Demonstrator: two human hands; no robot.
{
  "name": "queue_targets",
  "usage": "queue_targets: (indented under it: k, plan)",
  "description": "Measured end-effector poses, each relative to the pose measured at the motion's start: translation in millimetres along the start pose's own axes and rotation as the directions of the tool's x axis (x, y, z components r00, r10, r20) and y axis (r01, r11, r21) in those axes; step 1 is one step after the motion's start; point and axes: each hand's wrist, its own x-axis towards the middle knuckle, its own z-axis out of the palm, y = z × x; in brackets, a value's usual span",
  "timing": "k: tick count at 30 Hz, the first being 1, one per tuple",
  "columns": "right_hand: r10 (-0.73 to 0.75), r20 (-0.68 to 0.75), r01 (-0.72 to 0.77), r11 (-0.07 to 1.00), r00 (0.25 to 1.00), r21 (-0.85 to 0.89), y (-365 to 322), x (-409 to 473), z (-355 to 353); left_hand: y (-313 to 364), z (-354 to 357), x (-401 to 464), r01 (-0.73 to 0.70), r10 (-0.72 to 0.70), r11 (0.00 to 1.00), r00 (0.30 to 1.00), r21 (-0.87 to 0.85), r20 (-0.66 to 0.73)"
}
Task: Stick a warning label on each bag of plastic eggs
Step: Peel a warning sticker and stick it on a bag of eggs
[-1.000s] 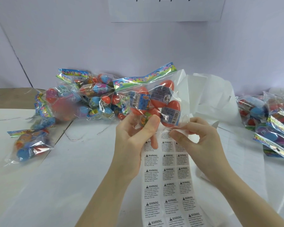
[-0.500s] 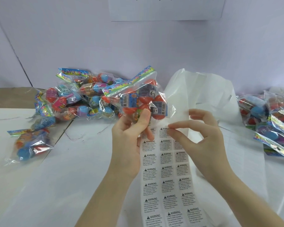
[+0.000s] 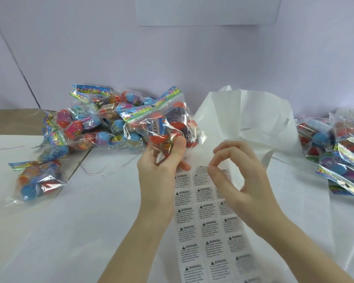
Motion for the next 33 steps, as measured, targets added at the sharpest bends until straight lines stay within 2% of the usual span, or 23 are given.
queue_targets:
  k: [3, 8, 14, 18, 22, 26, 30, 33]
  plan:
    - [0.114, 0.038, -0.12, 0.97, 0.993, 0.213, -5, 0, -4, 1, -1, 1, -0.007, 0.008, 1.0, 0.999, 0.018, -0.031]
    - [0.217, -0.006, -0.189, 0.863, 0.976, 0.469, 1, 5, -6, 5, -3, -1, -0.047, 0.046, 0.999, 0.997, 0.019, 0.063]
    - [0.288, -0.035, -0.176, 0.673, 0.957, 0.718, 3, 11, -10, 7, -4, -7, -0.116, 0.095, 0.986, 0.981, 0.121, 0.167]
    - [0.27, -0.083, -0.136, 0.697, 0.959, 0.704, 0, 11, -10, 8, -2, -6, -0.116, 0.084, 0.979, 0.98, 0.171, 0.182]
    - [0.235, -0.197, -0.085, 0.819, 0.952, 0.567, -3, 9, -7, 8, 0, -7, -0.144, 0.101, 0.963, 0.976, 0.227, 0.192]
    - [0.165, -0.291, -0.027, 0.905, 0.942, 0.424, -6, 8, -7, 6, 2, -7, -0.143, 0.109, 0.97, 0.978, 0.196, 0.177]
    - [0.16, -0.312, 0.0, 0.89, 0.937, 0.456, -2, 8, -6, 6, 3, -8, -0.118, 0.099, 0.987, 0.982, 0.112, 0.162]
    - [0.208, -0.265, -0.03, 0.834, 0.942, 0.55, -2, 9, -8, 8, 3, -8, -0.083, 0.074, 0.995, 0.982, 0.05, 0.175]
